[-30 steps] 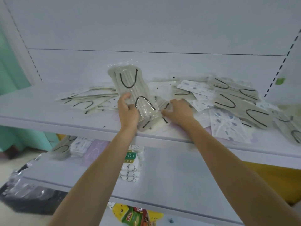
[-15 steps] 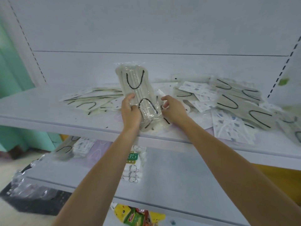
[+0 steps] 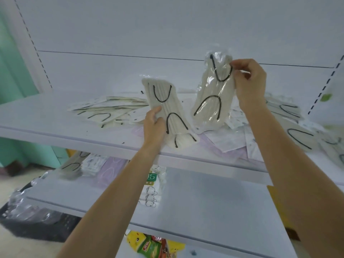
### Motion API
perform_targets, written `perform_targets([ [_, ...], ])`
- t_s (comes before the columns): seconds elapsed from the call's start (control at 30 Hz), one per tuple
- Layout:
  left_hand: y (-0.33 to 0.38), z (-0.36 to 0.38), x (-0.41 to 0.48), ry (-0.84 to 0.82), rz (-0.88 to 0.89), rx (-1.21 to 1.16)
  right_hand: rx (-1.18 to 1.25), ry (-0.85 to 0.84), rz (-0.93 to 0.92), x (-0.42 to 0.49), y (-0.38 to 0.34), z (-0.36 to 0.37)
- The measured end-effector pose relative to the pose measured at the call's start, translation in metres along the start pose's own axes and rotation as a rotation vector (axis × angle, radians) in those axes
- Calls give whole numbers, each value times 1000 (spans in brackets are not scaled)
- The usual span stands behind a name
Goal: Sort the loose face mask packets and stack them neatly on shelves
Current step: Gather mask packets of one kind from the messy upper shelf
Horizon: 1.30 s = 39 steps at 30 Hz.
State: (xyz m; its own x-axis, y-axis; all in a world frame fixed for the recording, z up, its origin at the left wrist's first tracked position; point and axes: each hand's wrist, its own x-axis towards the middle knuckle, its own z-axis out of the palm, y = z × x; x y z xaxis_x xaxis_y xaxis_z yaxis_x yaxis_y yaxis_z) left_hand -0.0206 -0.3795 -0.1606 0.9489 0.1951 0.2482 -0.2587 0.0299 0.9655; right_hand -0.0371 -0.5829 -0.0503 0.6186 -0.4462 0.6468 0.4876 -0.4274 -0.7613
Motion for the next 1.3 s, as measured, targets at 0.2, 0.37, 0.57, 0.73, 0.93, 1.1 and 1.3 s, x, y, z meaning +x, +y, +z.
perform_targets([
  [0.2,11,2,0,-161,-120,-195,64,-39,57,-3,2,13],
  [0.37,12,2,-5,-246,-23,-111,-135,-271,95,-34,31,51],
  [0.57,4,1,0,-138,56,67,-858,-505,152,-37,65,46],
  [0.73,-1,3,8,-105,-28,27,-995,-685,93,-50,77,40],
  [0.93,-5,5,10,-52,39,176,-641,-649,-18,-57,73,39],
  [1.1,-6,5,11,-45,6,177,-1015,-602,117,-56,82,37],
  [1.3,-8,6,11,-39,19,210,-937,-610,119,-53,84,34],
])
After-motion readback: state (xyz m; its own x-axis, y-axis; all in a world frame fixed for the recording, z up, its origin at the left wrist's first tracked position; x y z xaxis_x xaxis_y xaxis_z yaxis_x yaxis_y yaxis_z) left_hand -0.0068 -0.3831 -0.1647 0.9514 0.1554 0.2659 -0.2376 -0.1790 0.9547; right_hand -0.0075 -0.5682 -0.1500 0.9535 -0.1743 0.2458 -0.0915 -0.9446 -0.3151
